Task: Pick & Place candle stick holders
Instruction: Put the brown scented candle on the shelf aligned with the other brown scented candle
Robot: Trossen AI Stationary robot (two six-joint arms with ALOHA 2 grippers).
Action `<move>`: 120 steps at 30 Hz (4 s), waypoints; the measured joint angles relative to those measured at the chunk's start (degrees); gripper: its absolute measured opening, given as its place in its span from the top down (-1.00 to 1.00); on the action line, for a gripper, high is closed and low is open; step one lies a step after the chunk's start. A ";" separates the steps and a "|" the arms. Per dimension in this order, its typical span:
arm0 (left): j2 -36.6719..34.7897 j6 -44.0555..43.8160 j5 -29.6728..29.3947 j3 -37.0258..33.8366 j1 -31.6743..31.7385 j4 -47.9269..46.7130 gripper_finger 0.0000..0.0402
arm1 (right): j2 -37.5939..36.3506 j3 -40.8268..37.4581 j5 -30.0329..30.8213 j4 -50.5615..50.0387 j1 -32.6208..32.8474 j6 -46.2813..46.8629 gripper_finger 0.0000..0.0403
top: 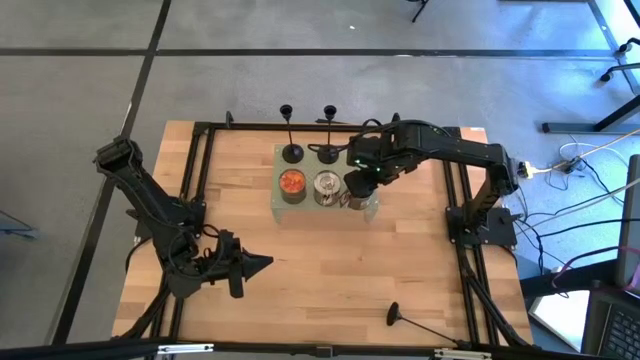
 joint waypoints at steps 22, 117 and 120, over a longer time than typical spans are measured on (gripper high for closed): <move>0.00 0.03 -0.03 0.00 0.00 0.11 0.99 | 0.00 -0.02 1.01 0.00 -0.81 -1.32 0.60; 0.00 0.04 0.44 0.00 0.02 0.55 0.99 | -0.02 -3.39 7.58 0.02 -0.79 -1.78 0.67; 0.00 0.04 0.44 0.00 0.02 0.55 0.99 | -0.02 -3.39 7.62 0.00 -0.81 -1.76 0.67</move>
